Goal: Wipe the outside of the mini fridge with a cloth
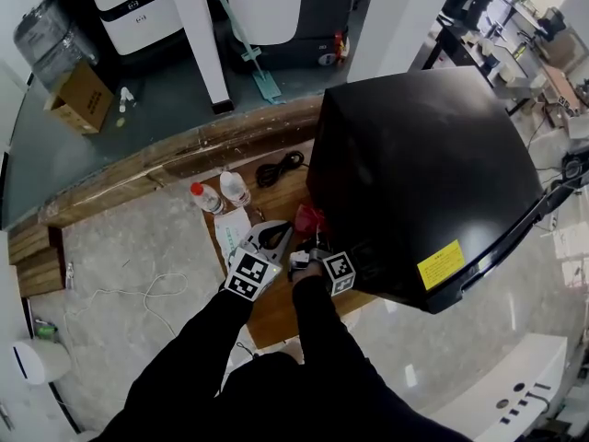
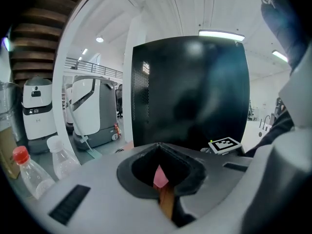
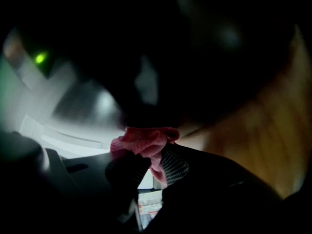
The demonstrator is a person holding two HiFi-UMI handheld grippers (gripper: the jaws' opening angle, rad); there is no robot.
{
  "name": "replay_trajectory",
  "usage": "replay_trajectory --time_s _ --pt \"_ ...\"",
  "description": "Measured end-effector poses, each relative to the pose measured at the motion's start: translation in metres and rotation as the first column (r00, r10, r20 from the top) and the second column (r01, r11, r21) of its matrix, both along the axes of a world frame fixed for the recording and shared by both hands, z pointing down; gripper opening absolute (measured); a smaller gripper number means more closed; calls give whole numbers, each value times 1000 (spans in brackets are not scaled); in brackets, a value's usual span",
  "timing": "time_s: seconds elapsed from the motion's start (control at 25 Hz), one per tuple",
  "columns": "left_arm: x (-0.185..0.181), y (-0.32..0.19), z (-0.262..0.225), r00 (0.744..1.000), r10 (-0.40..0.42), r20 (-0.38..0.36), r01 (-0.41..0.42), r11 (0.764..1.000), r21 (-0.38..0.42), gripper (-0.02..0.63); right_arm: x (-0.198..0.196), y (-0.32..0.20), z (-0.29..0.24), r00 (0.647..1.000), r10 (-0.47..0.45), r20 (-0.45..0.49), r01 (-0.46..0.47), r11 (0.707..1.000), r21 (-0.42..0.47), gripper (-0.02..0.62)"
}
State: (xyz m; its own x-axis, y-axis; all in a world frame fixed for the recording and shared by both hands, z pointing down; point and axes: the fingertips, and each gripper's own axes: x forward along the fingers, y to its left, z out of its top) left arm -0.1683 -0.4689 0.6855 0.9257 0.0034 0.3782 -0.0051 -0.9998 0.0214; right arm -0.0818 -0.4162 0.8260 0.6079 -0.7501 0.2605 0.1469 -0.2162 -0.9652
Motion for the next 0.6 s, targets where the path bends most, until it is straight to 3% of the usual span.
replay_trajectory --time_s 0.16,0.28,0.48,0.6 --pt "-6 1 -6 1000 -13 6 13 1000 5 6 -9 5 6 997 -71 0 71 996 -44 60" --pt "-16 -4 -12 999 -48 -15 48 999 -3 6 -26 -2 -21 972 -208 -105 203 977 -59 60" --pt "-42 -3 -49 984 -153 -89 146 986 -81 6 -59 -11 -114 844 -399 -359 390 915 -99 60" --pt "-62 9 -88 973 -180 -146 167 981 -95 6 -79 -5 -179 724 -477 -498 469 870 -151 60"
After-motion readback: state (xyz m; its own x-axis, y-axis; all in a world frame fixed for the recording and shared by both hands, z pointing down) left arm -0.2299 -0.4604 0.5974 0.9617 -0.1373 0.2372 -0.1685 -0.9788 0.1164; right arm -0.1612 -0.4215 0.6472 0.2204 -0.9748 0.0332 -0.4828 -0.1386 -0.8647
